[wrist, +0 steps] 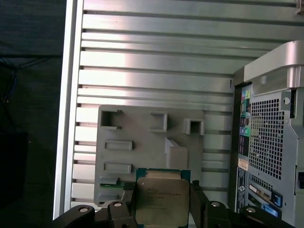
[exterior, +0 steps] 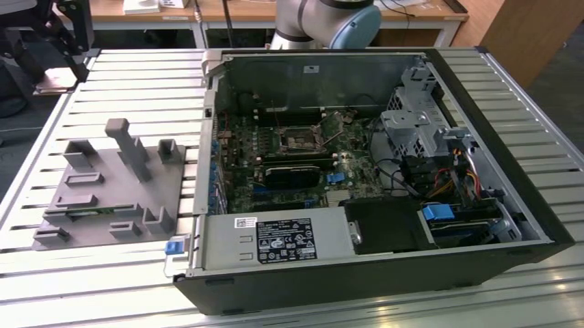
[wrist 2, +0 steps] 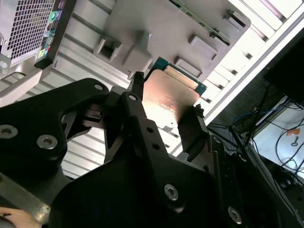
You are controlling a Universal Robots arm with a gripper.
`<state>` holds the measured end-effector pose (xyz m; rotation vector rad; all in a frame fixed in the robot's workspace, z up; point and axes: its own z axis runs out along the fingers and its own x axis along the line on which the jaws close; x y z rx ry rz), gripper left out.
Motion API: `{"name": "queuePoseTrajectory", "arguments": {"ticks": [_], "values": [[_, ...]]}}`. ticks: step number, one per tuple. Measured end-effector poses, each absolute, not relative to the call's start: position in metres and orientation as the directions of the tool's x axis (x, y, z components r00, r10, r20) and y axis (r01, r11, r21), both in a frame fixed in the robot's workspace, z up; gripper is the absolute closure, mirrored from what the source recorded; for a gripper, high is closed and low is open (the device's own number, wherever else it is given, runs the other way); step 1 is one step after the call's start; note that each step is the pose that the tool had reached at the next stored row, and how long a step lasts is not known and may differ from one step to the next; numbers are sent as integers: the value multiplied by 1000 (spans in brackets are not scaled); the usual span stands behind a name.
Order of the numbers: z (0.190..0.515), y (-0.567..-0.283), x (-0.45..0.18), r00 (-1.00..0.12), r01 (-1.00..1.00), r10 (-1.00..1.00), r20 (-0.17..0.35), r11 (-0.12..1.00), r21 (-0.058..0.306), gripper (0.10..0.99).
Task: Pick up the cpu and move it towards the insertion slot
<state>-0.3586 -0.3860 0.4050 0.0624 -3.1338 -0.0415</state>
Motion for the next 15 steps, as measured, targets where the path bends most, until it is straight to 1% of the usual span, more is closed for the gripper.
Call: {"name": "queuePoseTrajectory", "arguments": {"ticks": [15], "values": [[405, -386, -349, -999, -40, -40, 6, 999, 27, 545]]}}
